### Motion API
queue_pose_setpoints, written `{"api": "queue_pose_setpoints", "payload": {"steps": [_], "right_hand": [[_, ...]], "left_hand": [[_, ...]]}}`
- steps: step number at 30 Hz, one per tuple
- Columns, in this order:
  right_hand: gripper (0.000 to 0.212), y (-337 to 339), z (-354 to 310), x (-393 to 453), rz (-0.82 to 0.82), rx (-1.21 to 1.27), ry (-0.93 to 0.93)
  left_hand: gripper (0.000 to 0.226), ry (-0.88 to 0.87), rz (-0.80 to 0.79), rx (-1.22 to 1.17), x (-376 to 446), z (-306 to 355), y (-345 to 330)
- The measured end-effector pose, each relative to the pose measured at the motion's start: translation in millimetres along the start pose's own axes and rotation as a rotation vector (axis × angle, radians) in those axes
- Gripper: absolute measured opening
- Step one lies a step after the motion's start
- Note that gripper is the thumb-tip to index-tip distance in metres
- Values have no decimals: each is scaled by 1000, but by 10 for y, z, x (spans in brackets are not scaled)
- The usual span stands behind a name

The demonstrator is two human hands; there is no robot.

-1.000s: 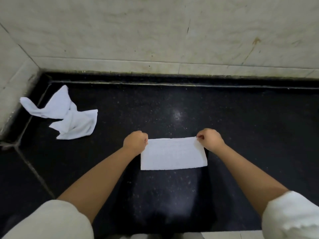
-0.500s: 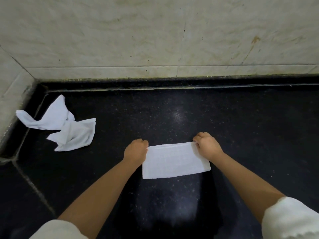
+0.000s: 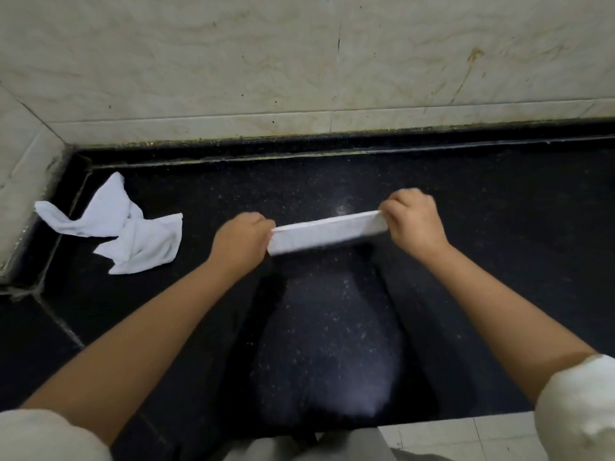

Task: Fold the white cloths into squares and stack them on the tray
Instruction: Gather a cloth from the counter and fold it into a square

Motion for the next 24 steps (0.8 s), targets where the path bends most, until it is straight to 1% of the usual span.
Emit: {"api": "queue_pose_setpoints", "payload": {"steps": [1, 2, 3, 4, 5, 7, 8, 9, 11, 13, 17, 18, 20, 21, 22, 24], "right_hand": [[8, 90, -13, -29, 101, 36, -1], [7, 132, -27, -93, 167, 67, -12], [7, 124, -48, -186, 203, 87, -23], [8, 57, -81, -318, 185, 94, -33], [10, -51, -124, -483, 147, 85, -34], [14, -332, -220, -869, 4, 49, -45], [18, -450, -273, -1041, -76, 34, -60], [22, -540, -316, -1170, -147, 18, -80], [25, -631, -378, -1304, -253, 6, -147], [24, -628, -404, -1306, -297, -3, -183], [16, -595, -413, -1339, -310, 4, -236], [16, -589, -408, -1359, -299, 30, -271], [17, -571, -374, -1375, -286, 84, -370], [15, -553, -350, -1364, -298, 80, -416], [14, -536, -328, -1344, -330, 46, -447], [25, -526, -304, -1312, -481, -55, -504]], "left_hand": [[32, -55, 92, 7, -41, 7, 78], [30, -90, 144, 19, -116, 14, 97], [28, -109, 132, 31, -213, 20, 38], [25, -120, 84, 38, -327, 40, -64], [22, -126, 14, 39, -460, 65, -188], [9, -145, -134, 32, -773, 135, -490], [8, -146, -199, 22, -933, 196, -620], [16, -142, -251, 14, -1075, 258, -735], [28, -99, -298, -22, -1233, 335, -853], [30, -56, -270, -33, -1256, 334, -861], [15, -24, -239, -1, -1234, 324, -855], [17, -9, -234, -2, -1231, 326, -858], [32, 29, -215, -15, -1195, 337, -837], [36, 43, -204, -21, -1161, 352, -816], [37, 55, -191, -18, -1117, 373, -799], [33, 117, -168, 10, -1006, 427, -767]]}}
Point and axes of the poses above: each hand's wrist, its own x-axis towards the middle knuckle, its own y-axis out of the back of the hand, z = x × y, the point moved 5 cm from there along x, towards the middle knuckle, and after that the axes turned 1 degree about -x, right-handed, at the moved point
